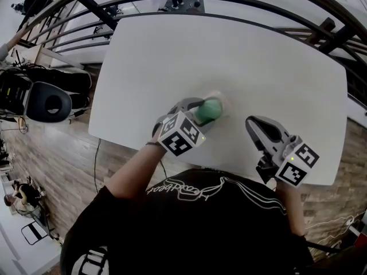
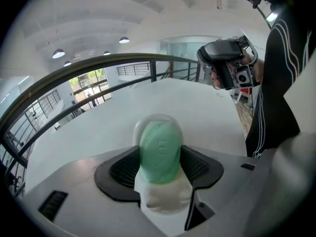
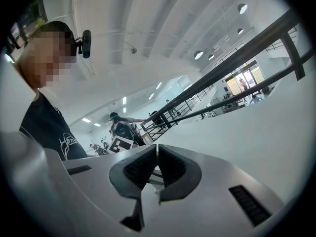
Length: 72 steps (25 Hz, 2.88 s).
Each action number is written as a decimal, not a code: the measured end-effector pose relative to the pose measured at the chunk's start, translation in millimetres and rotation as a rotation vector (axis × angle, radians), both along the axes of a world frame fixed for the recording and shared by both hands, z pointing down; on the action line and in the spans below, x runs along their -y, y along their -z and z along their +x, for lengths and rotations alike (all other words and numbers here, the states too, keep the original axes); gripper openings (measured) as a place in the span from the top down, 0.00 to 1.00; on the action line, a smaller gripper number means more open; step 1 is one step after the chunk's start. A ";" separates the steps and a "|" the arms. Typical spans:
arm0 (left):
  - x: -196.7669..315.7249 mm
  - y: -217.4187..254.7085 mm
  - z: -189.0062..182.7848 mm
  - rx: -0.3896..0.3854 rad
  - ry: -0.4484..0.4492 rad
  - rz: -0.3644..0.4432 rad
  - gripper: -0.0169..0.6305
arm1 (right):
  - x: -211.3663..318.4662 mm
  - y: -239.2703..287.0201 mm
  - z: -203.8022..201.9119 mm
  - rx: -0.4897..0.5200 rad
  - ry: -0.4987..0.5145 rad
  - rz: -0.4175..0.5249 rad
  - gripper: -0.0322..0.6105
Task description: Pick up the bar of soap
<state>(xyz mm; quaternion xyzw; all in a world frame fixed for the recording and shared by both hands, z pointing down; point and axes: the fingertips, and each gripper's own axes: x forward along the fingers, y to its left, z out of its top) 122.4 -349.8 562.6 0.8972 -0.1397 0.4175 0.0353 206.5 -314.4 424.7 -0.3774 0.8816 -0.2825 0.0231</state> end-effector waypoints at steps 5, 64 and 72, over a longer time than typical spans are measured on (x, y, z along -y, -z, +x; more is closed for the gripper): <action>-1.8 1.6 0.4 -0.002 -0.015 -0.010 0.59 | 0.6 0.4 -0.6 0.003 0.003 -0.002 0.92; -191.3 261.0 -89.9 -0.762 0.046 -0.014 0.58 | -180.6 96.6 -110.4 -0.047 -0.067 0.160 0.92; -236.1 274.7 -125.2 -0.778 0.035 0.006 0.58 | -221.2 113.2 -147.1 -0.054 -0.070 0.203 0.92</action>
